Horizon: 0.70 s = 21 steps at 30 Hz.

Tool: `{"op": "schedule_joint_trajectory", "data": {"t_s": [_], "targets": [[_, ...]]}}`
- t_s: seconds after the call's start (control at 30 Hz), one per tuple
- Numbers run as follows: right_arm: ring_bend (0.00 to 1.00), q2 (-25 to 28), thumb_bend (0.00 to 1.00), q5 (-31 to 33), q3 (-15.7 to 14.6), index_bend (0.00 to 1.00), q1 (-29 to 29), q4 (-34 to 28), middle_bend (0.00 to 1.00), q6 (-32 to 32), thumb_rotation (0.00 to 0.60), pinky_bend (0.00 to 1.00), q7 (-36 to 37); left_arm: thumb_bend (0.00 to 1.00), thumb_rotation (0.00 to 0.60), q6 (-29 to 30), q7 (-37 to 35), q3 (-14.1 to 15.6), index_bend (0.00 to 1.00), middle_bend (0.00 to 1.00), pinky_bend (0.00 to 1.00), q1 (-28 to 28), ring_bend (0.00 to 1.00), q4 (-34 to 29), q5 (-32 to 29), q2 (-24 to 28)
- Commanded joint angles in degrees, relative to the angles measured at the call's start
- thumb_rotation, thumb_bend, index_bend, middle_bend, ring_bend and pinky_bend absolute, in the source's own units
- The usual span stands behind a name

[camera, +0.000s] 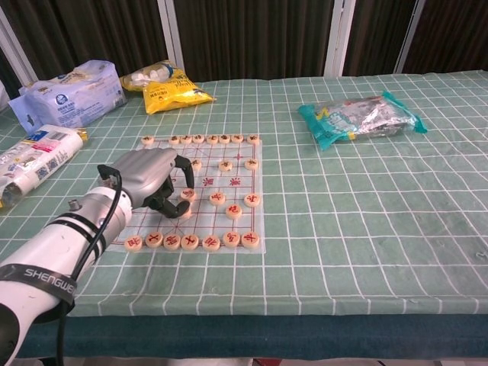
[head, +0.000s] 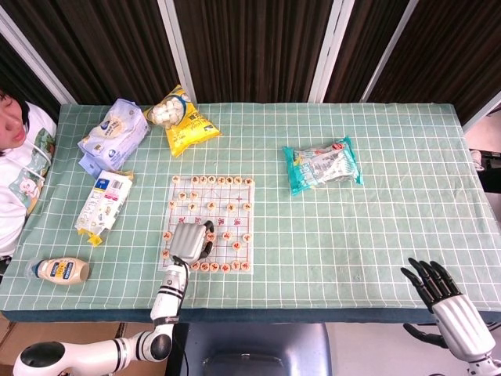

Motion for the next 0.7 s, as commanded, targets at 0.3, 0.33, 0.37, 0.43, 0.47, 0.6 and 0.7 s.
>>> {"op": "schedule_joint_trajectory", "data": {"t_s": [0.3,0.33,0.37,0.43,0.47,0.6,0.7], "targets": [[0.0,0.0,0.25,0.1,0.0,0.0,0.1,0.0,0.0,-0.3,0.6,0.0,-0.2,0.37,0.6,-0.4,-0.3,-0.1,0.5,1.0,1.0,-0.2,1.0,0.9,-0.4,0.2],[0.0,0.0,0.25,0.1,0.0,0.0,0.0,0.0,0.0,-0.4,0.6,0.0,-0.2,0.37,0.6,-0.3,-0.3,0.0,0.5,1.0,1.0,-0.2,1.0,0.9,-0.3,0.3],[0.0,0.0,0.25,0.1,0.0,0.0,0.0,0.0,0.0,-0.4,0.6,0.0,-0.3,0.37,0.6,-0.4,-0.4,0.0,0.5,1.0,1.0,-0.1,1.0,0.8,-0.3,0.4],[0.0,0.0,0.25,0.1,0.0,0.0,0.0,-0.1,0.0,-0.3,0.6,0.0,-0.3,0.37,0.6,-0.4,-0.3,0.1,0.49,1.0,1.0,-0.1,1.0,0.8,-0.4,0.5],[0.0,0.0,0.25,0.1,0.0,0.0,0.0,-0.1,0.0,-0.3,0.6,0.0,-0.3,0.38,0.6,-0.5,-0.3,0.2,0.49,1.0,1.0,-0.1,1.0,0.8,-0.5,0.5],[0.0,0.0,0.25,0.0,-0.1,0.0,0.0,0.0,0.0,-0.3,0.6,0.0,-0.3,0.38,0.6,-0.5,-0.2,0.1,0.45,1.0,1.0,-0.1,1.0,1.0,-0.8,0.4],[0.0,0.1,0.25,0.0,-0.1,0.0,0.0,-0.1,0.0,-0.4,0.6,0.0,-0.2,0.38,0.6,-0.8,-0.4,-0.1,0.44,1.0,1.0,-0.2,1.0,1.2,-1.2,0.3]]}}
